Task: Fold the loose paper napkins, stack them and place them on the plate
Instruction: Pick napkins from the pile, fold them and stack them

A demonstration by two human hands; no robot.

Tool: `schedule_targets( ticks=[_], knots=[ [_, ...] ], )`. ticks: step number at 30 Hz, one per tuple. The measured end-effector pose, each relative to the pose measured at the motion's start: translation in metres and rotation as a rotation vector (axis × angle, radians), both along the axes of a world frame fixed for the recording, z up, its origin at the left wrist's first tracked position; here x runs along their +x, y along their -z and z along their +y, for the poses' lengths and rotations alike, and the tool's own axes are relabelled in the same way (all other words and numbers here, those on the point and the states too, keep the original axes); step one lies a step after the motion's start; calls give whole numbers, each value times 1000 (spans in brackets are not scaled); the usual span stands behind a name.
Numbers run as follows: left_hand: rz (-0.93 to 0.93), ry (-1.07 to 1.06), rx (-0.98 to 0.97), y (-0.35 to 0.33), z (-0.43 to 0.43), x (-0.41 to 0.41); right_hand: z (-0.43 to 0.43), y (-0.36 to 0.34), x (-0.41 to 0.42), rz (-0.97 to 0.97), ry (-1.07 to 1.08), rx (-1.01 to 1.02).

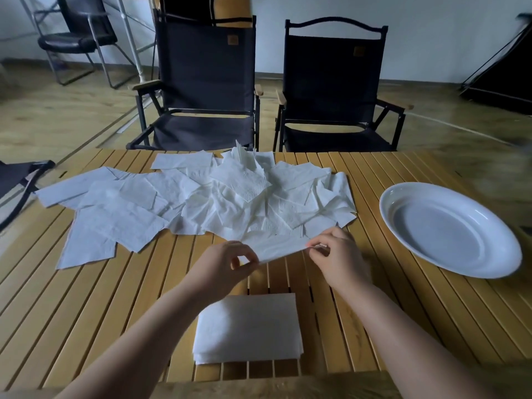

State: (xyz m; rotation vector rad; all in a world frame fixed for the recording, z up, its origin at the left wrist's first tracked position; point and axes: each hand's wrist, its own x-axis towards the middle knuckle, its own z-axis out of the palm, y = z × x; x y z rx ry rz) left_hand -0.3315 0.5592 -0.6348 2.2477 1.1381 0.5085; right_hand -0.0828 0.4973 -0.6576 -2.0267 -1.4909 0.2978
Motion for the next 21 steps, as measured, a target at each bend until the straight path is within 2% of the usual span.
schedule_targets(
  ticks=[4, 8, 16, 21],
  knots=[
    [-37, -70, -10, -8, -5, -23, -12, -13, -18, 34, -60, 22],
    [-102, -125, -42, -16, -11, -36, -28, -33, -36, 179, -45, 46],
    [-236, -212, -193, -24, -27, -53, -50, -57, -67, 230, -94, 148],
    [-394, -266, -388, -28, -36, -64, -57, -61, -70, 389, -90, 176]
  ],
)
